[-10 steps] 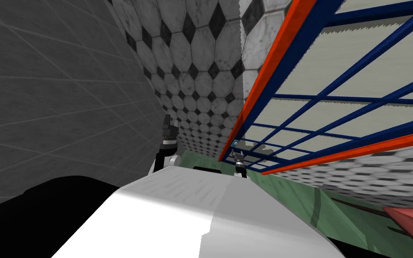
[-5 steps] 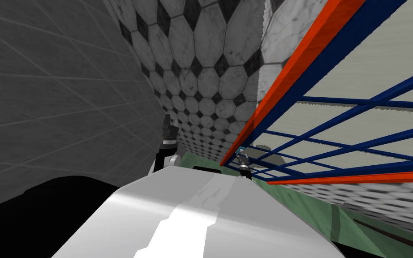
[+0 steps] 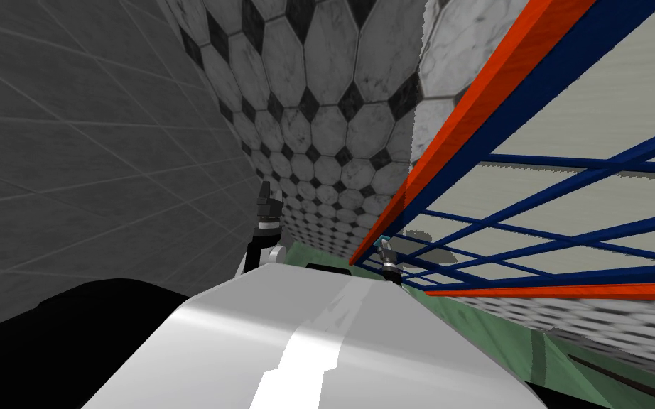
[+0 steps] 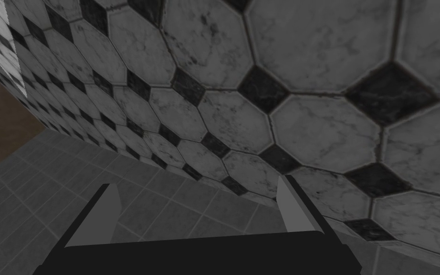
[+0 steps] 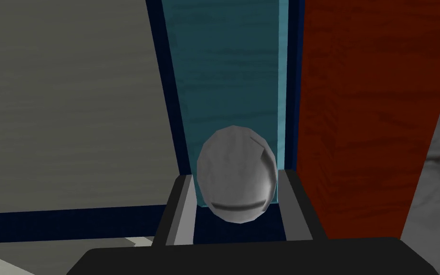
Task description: Pull the door open
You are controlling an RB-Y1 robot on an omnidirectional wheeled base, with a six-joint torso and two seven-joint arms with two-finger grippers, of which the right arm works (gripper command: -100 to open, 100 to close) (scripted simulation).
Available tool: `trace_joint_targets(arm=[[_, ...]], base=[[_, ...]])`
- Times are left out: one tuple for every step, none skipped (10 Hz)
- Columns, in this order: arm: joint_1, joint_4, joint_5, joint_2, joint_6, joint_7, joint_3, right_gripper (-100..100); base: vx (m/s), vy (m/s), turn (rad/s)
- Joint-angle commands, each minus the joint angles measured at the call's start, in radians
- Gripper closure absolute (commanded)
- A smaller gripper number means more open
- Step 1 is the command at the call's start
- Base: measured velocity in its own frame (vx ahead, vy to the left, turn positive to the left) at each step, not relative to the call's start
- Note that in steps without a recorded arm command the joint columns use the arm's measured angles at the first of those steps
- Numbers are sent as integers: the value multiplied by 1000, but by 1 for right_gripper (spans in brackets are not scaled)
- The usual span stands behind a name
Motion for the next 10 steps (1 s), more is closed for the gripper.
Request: trace_joint_targets(arm=[[-2, -1, 1, 3, 0, 0, 3, 100], [-2, -1, 1, 3, 0, 0, 3, 100], [-2, -1, 1, 3, 0, 0, 3, 100], [-2, -1, 1, 3, 0, 0, 3, 100], [4, -6, -12, 0, -3, -30, 8, 100], [8, -9, -21, 0, -5, -51, 13, 100], [10, -12, -28, 0, -7, -67, 17, 100], [13, -15, -35, -1, -8, -83, 21, 100], [15, -17, -42, -1, -10, -98, 24, 100], [18, -20, -48, -1, -12, -114, 28, 100]], base=[[-12, -7, 20], [0, 0, 0], [0, 0, 0], [0, 0, 0], [-18, -10, 35], [-32, -19, 51], [-31, -24, 61], [-27, -17, 40], [-30, -7, 35], [-28, -6, 40]])
